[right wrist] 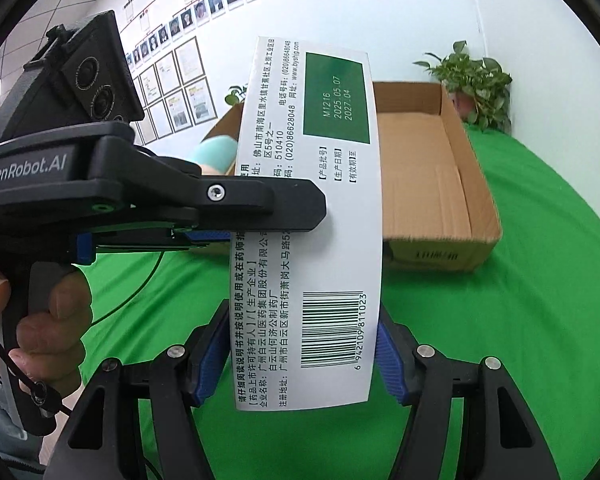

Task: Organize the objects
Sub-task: 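Lift the product box upright off the table with both grippers, then carry the product box over the tray and lower it beside the stand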

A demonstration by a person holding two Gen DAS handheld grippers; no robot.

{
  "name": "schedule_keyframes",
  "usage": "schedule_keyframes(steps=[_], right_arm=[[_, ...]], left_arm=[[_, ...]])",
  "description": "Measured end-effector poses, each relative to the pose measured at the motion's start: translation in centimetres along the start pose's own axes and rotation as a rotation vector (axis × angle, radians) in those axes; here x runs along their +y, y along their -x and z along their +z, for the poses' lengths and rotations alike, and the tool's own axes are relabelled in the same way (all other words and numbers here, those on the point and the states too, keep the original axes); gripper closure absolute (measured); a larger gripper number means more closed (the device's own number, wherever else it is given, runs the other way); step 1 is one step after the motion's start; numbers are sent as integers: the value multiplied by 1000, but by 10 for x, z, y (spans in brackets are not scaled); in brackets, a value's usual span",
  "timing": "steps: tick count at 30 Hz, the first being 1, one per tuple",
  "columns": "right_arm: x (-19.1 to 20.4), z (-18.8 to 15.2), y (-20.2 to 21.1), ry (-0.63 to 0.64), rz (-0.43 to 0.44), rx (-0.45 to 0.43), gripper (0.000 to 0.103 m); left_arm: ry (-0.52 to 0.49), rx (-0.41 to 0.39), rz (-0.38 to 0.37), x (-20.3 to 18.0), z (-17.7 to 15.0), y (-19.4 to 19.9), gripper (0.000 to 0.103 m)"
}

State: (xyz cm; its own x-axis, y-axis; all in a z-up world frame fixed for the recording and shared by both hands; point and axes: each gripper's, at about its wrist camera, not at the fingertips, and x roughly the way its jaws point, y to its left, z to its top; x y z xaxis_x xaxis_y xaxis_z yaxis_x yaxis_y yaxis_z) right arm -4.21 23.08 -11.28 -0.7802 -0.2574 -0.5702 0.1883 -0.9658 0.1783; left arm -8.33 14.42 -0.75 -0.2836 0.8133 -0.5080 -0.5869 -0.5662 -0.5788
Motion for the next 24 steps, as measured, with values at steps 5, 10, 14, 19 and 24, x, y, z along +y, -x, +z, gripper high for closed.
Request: schedule_keyframes(steps=[5,10,14,19,24], right_arm=[[-15,39,-16,7,12,-11,41],[-38,94,-34,-11,35,-13,41],[-53,125,-51,-24,32,20,41],[-73,141,-74,-65,30,57,41],[-87,134,-100,-101,42,133,41]], left_arm=[[-22,-12,13,7,43,1,68],[-30,-6,31,14,88,17,69],[2,13,16,26,116,-2,69],[23,44,25,39,125,-25,69],[78,94,39,65,120,-50,69]])
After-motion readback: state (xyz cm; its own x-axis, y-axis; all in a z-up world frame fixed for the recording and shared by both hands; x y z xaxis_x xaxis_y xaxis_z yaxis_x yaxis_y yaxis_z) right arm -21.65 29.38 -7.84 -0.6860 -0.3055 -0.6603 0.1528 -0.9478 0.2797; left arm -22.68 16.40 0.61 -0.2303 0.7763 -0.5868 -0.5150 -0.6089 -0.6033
